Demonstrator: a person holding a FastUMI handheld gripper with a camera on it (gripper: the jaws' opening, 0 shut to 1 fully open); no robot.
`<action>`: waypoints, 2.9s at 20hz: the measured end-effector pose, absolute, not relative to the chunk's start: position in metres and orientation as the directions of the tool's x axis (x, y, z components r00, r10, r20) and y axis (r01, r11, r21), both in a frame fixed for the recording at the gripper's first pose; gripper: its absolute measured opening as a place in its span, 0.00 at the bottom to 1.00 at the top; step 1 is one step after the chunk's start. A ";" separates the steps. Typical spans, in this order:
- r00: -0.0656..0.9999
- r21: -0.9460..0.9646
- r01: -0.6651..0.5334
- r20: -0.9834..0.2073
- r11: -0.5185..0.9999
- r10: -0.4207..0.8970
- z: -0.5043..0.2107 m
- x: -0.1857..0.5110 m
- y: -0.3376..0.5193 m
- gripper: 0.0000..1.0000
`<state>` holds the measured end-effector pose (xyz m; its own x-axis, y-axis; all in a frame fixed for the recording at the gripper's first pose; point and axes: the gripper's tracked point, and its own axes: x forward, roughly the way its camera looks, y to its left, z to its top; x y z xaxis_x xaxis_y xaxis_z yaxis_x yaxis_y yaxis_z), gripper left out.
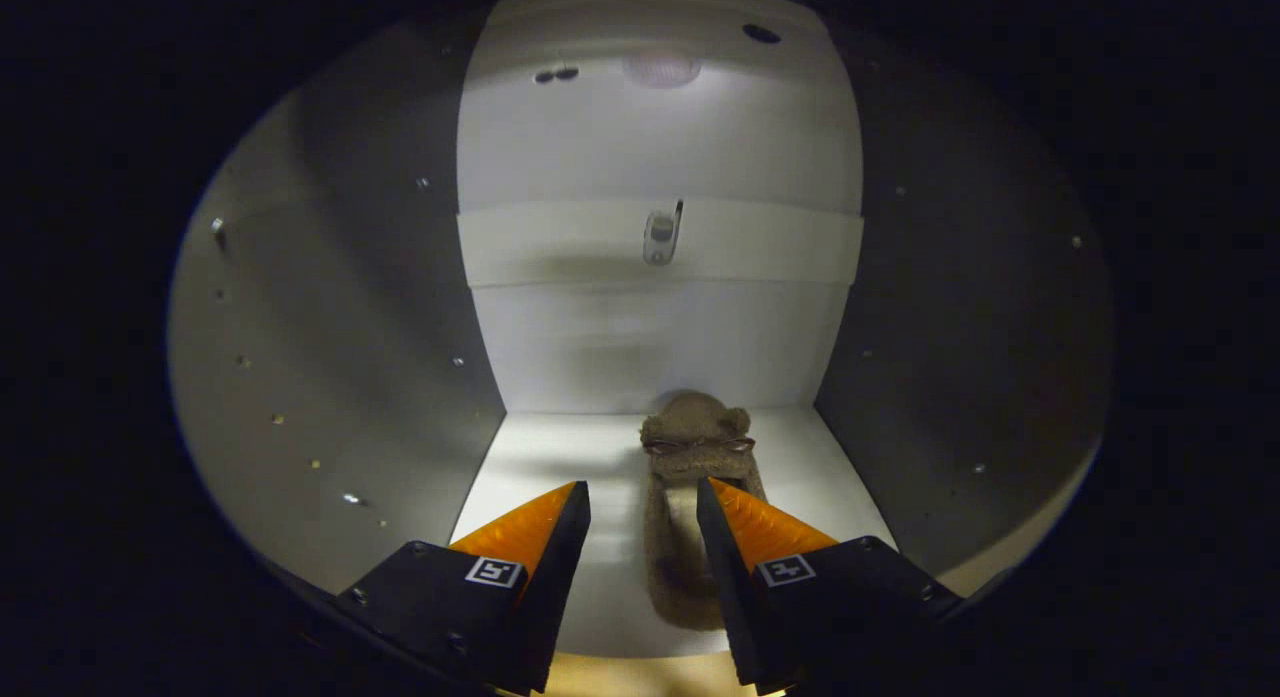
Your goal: Open the shoe cabinet door, grab the shoes and put them into the shoe cabinet, then close the shoe cabinet door.
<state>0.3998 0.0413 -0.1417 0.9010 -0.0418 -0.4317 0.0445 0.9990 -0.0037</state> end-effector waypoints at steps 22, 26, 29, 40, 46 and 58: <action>0.981 -0.003 0.174 -0.083 0.985 -0.174 -0.024 0.029 -0.029 0.69; 0.944 0.003 0.322 -0.072 0.947 -0.321 -0.020 -0.034 -0.082 0.69; 0.921 0.019 0.387 -0.060 0.922 -0.385 -0.016 -0.070 -0.110 0.69; 0.949 0.037 0.313 -0.036 0.949 -0.312 -0.004 -0.091 -0.217 0.69; 0.989 0.039 0.134 -0.068 0.990 -0.131 -0.012 -0.054 -0.224 0.70; 0.995 0.057 0.001 -0.097 0.998 0.004 -0.021 -0.036 -0.200 0.69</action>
<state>-0.0362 -0.2000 -0.0211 0.9953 0.0041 -0.0968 0.0014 0.9984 0.0567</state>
